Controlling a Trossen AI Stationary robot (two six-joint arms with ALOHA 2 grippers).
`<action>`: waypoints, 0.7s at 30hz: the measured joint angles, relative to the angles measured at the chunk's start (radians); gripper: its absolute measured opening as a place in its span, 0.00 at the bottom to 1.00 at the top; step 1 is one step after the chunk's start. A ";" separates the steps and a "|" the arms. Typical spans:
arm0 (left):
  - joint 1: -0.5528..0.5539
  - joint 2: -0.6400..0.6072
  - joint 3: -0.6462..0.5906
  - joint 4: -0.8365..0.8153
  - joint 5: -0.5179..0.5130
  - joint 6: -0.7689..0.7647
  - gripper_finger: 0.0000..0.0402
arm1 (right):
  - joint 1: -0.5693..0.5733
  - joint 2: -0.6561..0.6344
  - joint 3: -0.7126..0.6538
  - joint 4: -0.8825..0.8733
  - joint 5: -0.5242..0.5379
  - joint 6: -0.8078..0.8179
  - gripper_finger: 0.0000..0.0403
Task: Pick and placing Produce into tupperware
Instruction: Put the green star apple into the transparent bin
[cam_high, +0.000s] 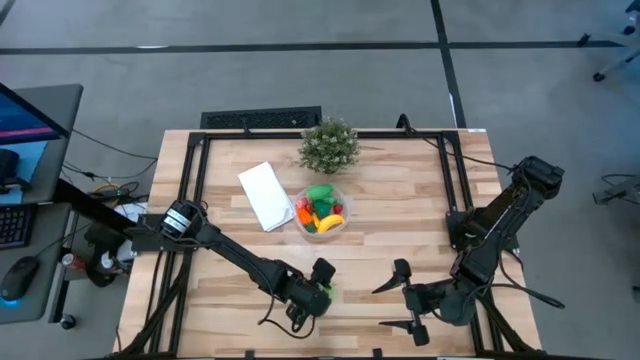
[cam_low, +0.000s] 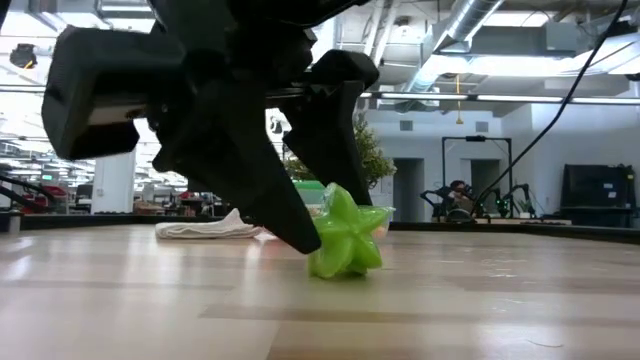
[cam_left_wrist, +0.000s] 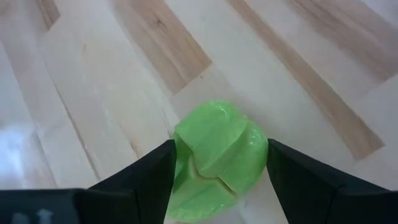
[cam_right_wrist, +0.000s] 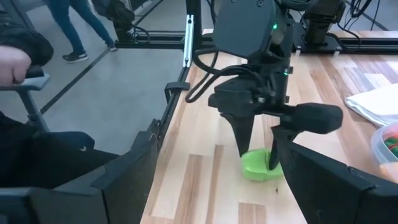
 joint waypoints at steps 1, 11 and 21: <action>-0.005 0.000 0.000 0.001 -0.007 0.030 0.58 | 0.000 0.000 0.000 -0.004 0.000 0.000 0.82; -0.032 0.001 -0.004 -0.014 -0.148 0.195 0.58 | 0.000 0.000 0.000 -0.018 0.000 0.000 0.82; -0.040 0.002 -0.004 -0.019 -0.279 0.275 0.58 | 0.000 0.000 0.000 -0.019 0.000 -0.002 0.82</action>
